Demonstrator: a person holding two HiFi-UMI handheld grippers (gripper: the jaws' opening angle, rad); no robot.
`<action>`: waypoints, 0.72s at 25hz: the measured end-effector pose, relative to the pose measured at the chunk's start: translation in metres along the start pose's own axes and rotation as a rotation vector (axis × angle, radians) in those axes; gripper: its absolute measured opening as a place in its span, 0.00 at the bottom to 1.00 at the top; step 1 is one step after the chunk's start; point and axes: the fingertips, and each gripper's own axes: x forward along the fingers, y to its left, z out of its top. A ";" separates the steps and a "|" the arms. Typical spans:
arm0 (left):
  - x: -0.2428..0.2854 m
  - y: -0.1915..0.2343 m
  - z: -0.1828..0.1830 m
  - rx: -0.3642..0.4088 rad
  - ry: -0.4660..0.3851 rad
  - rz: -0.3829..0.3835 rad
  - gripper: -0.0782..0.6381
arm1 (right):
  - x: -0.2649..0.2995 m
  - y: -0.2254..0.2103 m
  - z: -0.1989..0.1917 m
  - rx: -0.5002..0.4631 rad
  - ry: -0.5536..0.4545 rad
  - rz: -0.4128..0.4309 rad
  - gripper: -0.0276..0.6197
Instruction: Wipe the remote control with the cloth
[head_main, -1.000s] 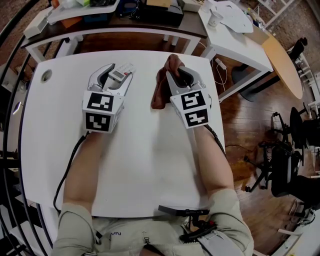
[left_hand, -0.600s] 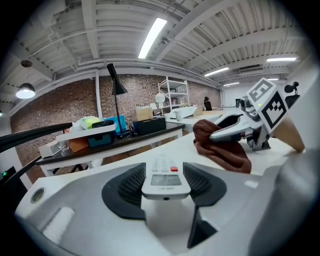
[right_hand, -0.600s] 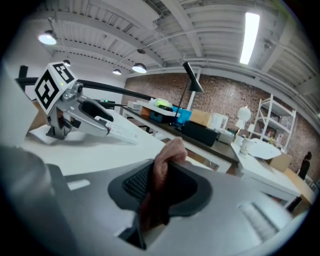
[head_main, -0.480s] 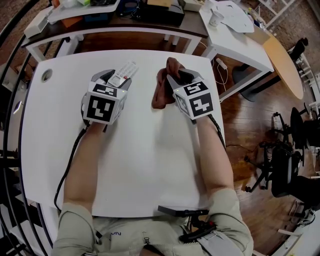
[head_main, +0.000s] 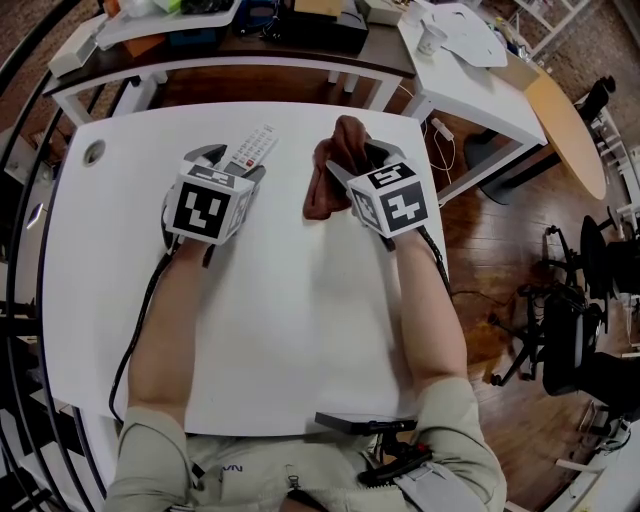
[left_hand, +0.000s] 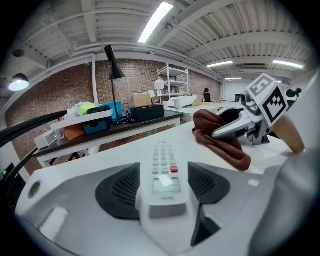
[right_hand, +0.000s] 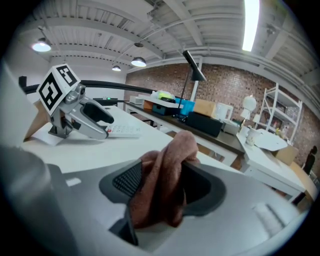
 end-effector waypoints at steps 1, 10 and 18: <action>-0.002 -0.001 0.001 0.014 0.000 0.002 0.54 | -0.002 -0.001 0.001 -0.002 -0.002 -0.005 0.42; -0.028 0.009 0.038 0.047 -0.198 0.076 0.54 | -0.037 -0.018 0.035 0.012 -0.136 -0.100 0.42; -0.093 -0.006 0.085 0.016 -0.478 0.147 0.25 | -0.103 -0.016 0.079 -0.026 -0.361 -0.225 0.42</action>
